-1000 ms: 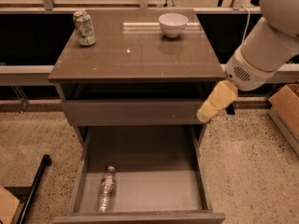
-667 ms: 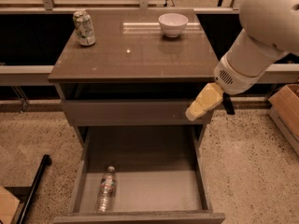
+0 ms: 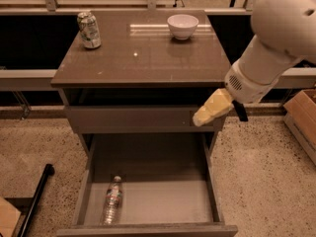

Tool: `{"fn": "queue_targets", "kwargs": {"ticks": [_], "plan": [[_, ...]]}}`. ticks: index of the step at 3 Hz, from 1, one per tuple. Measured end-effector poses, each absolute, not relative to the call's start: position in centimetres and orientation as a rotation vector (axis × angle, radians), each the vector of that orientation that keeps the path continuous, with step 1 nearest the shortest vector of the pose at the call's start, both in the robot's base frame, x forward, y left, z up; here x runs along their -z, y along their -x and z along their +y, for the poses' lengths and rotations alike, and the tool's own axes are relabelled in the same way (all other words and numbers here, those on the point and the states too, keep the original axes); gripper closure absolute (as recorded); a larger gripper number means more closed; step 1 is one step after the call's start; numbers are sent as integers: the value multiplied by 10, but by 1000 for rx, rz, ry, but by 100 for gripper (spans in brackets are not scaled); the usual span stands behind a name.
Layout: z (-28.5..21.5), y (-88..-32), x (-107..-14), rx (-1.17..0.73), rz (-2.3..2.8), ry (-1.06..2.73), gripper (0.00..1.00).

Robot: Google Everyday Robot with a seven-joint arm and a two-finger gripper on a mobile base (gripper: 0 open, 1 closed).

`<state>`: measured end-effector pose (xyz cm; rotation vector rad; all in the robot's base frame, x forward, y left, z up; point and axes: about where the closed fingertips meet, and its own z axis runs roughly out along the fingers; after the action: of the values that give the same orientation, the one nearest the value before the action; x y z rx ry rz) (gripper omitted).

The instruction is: Pick water bottle from middle drawer and place on counter

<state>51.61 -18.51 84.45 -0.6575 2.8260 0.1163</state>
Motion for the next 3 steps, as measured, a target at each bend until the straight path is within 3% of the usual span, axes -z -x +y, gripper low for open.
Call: {"fn": "queue_targets", "kwargs": {"ticks": [3], "plan": [[-117, -543, -735, -343, 3029, 288, 0]]}}
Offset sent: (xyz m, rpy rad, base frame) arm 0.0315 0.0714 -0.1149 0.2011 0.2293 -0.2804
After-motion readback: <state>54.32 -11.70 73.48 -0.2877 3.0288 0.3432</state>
